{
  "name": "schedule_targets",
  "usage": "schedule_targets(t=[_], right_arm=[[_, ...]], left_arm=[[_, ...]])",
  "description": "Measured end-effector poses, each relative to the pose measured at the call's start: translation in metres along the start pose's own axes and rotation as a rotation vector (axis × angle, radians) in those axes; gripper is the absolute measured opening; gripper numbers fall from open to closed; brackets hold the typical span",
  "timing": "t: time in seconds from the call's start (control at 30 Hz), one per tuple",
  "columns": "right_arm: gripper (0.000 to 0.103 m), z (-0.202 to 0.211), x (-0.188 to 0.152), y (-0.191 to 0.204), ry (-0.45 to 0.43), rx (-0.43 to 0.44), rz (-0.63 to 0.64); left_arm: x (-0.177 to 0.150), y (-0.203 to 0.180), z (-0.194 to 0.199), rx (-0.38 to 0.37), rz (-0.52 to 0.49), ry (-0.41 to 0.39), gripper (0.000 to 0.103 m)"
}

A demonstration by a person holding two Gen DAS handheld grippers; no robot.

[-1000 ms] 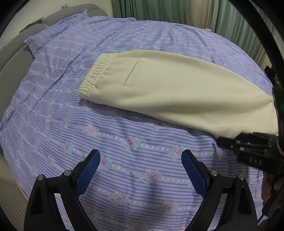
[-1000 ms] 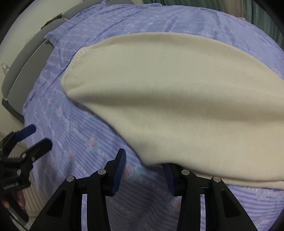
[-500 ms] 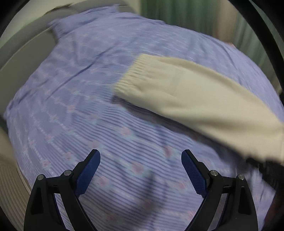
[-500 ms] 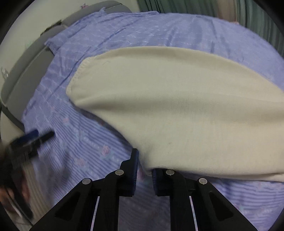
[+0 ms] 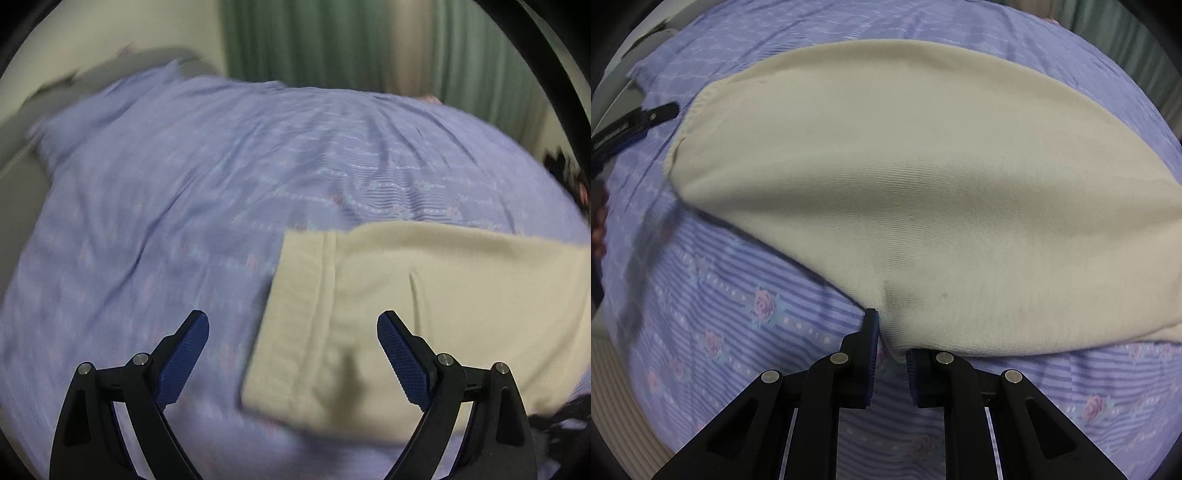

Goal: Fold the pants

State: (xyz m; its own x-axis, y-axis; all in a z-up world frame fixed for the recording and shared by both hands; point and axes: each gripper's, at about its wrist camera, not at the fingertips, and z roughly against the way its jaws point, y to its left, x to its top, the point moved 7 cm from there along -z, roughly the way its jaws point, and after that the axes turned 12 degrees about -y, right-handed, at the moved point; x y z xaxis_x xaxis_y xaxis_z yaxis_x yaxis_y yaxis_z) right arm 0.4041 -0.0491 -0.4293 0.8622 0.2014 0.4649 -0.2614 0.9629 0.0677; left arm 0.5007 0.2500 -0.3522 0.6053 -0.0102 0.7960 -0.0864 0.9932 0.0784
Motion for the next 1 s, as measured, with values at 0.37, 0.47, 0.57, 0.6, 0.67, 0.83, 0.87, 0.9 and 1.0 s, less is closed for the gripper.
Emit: schedule_targets(t=[0.37,0.47,0.57,0.6,0.67,0.83,0.87,0.9,1.0], right_arm=[[0.017,-0.02,0.016,0.02,0.056,-0.113,-0.044],[0.017,-0.017,0.018,0.025,0.064,-0.112,-0.059],[0.017,-0.019,0.021,0.025,0.095,-0.169,-0.032],[0.017,-0.023,0.025,0.03,0.103,-0.186,-0.022],[0.017,-0.028,0.03,0.031,0.113,-0.207,-0.038],[0.017,-0.03,0.035,0.035,0.115,-0.199,-0.079],[0.017,-0.032,0.037,0.036,0.121,-0.207,-0.082],[0.018,-0.033,0.037,0.035,0.127,-0.213,-0.087],[0.018,-0.037,0.042,0.036,0.138,-0.226,-0.102]], left_arm=[[-0.008,-0.01,-0.07,-0.05,-0.052,0.174,0.043],[0.014,0.009,-0.059,0.153,-0.102,0.085,0.002],[0.026,0.036,-0.068,0.281,-0.113,0.051,0.002],[0.024,0.037,-0.075,0.215,-0.079,0.08,0.002],[0.025,0.036,-0.069,0.121,-0.048,0.084,0.002],[0.026,0.029,-0.054,-0.055,0.044,0.069,0.079],[0.026,0.028,-0.053,-0.095,0.061,0.078,0.077],[0.025,0.023,-0.057,-0.148,0.083,0.103,0.077],[0.02,0.016,-0.073,-0.18,0.122,0.151,0.075]])
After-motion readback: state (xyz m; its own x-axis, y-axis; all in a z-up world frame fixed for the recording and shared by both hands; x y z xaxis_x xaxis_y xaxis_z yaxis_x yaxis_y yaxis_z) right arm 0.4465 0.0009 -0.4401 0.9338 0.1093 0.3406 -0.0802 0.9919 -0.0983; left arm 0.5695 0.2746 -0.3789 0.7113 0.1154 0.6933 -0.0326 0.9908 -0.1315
